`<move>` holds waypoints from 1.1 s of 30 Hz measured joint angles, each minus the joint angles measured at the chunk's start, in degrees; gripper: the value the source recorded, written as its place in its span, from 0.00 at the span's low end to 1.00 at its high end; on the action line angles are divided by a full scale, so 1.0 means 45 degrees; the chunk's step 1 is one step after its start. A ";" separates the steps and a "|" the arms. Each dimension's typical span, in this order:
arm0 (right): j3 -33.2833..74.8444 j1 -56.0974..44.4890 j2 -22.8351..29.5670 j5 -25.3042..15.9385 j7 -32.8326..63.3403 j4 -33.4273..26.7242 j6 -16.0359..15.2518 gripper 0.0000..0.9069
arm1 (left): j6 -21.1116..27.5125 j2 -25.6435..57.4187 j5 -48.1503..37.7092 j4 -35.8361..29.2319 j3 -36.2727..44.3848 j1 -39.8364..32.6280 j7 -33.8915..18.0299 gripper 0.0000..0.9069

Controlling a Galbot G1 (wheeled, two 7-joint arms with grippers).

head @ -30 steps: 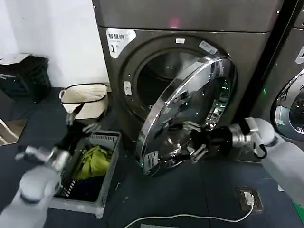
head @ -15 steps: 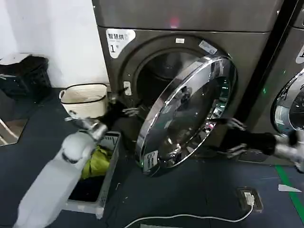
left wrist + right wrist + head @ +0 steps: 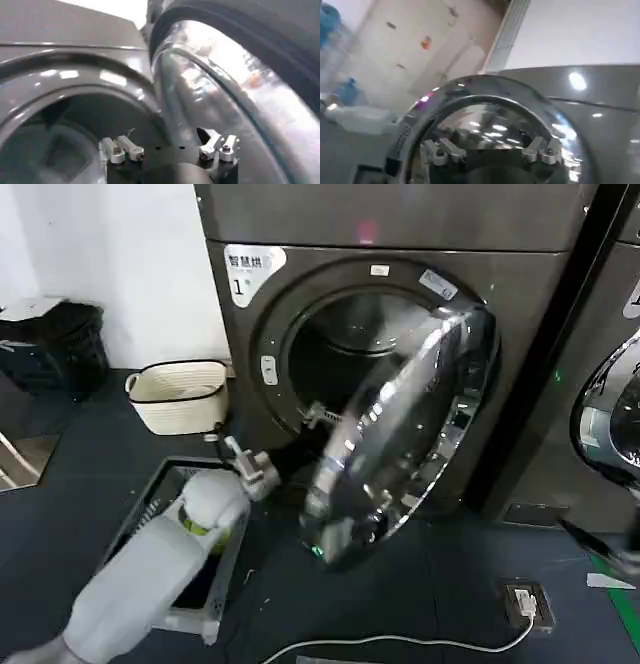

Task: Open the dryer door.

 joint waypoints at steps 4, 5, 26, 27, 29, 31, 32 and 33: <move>0.1694 -0.1060 0.2316 -0.1223 0.0778 0.0111 0.1180 1.00 | -0.0229 -0.0328 -0.0025 0.0127 0.0839 -0.0297 -0.0056 1.00; 0.2051 -0.1198 0.2847 -0.1543 0.1113 0.0062 0.1423 1.00 | -0.0286 -0.0436 -0.0027 0.0190 0.1054 -0.0382 -0.0073 1.00; 0.7362 -0.0931 0.8355 -0.7732 1.6272 -0.1664 -0.2740 1.00 | -0.0418 -0.4583 0.0374 0.3109 0.3915 -0.1498 -0.0800 1.00; 0.7466 -0.0862 0.8355 -0.8175 1.6991 -0.1725 -0.3146 1.00 | -0.0417 -0.4801 0.0379 0.3289 0.3965 -0.1500 -0.0808 1.00; 0.7661 -0.0739 0.8355 -0.9004 1.8027 -0.1836 -0.3730 1.00 | -0.0466 -0.5238 0.0381 0.3671 0.4082 -0.1615 -0.0846 1.00; 0.7920 -0.0580 0.8354 -0.9760 1.8996 -0.1984 -0.4297 1.00 | -0.0535 -0.5566 0.0403 0.3995 0.4200 -0.1706 -0.0866 1.00; 0.8065 -0.0486 0.8354 -1.0015 1.9365 -0.2057 -0.4614 1.00 | -0.0540 -0.5734 0.0458 0.4166 0.4265 -0.1767 -0.0887 1.00; 0.8185 -0.0428 0.8354 -1.0193 1.9622 -0.2099 -0.4838 1.00 | -0.0540 -0.5908 0.0527 0.4348 0.4315 -0.1809 -0.0923 1.00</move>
